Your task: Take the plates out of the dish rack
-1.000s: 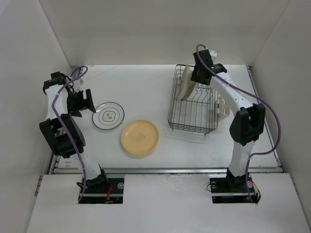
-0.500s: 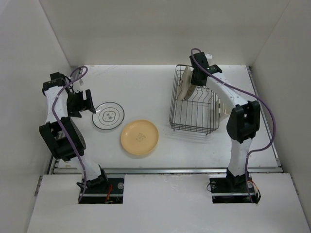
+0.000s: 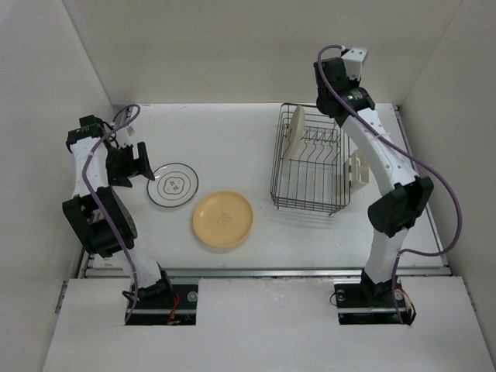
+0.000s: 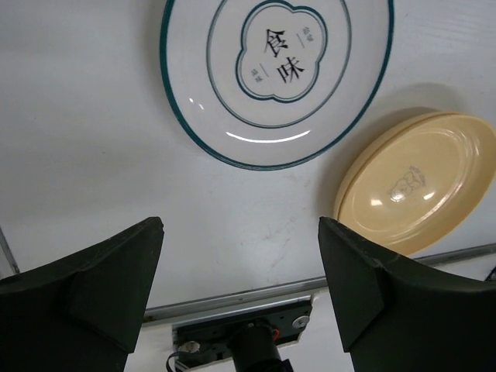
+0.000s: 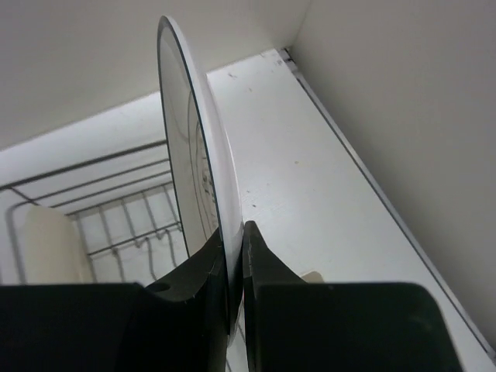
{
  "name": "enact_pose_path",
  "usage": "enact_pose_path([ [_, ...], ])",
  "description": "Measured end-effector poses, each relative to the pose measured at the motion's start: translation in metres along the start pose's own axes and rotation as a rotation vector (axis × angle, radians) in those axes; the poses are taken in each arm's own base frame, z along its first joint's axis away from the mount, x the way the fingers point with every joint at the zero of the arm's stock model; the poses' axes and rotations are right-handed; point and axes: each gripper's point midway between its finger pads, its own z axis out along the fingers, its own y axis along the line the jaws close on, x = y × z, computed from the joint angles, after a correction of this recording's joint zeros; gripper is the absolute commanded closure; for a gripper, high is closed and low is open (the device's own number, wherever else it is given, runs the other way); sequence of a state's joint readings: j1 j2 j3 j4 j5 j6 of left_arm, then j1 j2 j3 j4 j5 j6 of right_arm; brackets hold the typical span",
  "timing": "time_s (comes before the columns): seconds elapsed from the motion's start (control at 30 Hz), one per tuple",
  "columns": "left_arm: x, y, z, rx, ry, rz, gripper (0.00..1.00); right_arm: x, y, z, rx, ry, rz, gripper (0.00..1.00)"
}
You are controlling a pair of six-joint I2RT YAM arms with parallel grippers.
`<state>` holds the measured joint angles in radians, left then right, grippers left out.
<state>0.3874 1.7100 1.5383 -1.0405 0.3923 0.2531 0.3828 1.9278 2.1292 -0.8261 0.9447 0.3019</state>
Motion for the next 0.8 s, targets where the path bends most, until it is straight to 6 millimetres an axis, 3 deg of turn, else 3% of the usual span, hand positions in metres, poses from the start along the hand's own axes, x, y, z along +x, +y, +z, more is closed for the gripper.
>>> enact_pose_path([
  [0.1,0.0,-0.012,-0.003,0.064,-0.002,0.022,0.21,-0.026,-0.003,-0.029,-0.09,-0.071,0.034,1.0],
  [0.2,0.002,-0.032,-0.008,0.18,-0.01,0.056,0.21,-0.051,0.018,-0.081,-0.343,-0.138,0.079,1.0],
  [0.3,0.004,-0.056,-0.016,0.322,-0.02,0.087,0.23,-0.071,0.062,-0.139,-0.678,-0.183,0.119,1.0],
  [0.4,0.005,-0.075,-0.024,0.429,-0.028,0.103,0.24,-0.063,0.121,-0.177,-0.979,-0.154,0.098,1.0],
  [0.5,0.007,-0.085,-0.027,0.478,-0.027,0.118,0.24,-0.011,0.195,-0.197,-1.265,-0.008,0.032,1.0],
  [0.6,0.008,-0.092,-0.027,0.488,-0.03,0.148,0.18,0.071,0.254,-0.208,-1.464,0.222,-0.043,1.0],
  [0.7,0.012,-0.102,-0.026,0.486,-0.033,0.196,0.15,0.148,0.284,-0.226,-1.57,0.431,-0.117,1.0],
  [0.8,0.02,-0.108,-0.02,0.465,-0.026,0.24,0.15,0.182,0.288,-0.263,-1.676,0.54,-0.165,1.0],
])
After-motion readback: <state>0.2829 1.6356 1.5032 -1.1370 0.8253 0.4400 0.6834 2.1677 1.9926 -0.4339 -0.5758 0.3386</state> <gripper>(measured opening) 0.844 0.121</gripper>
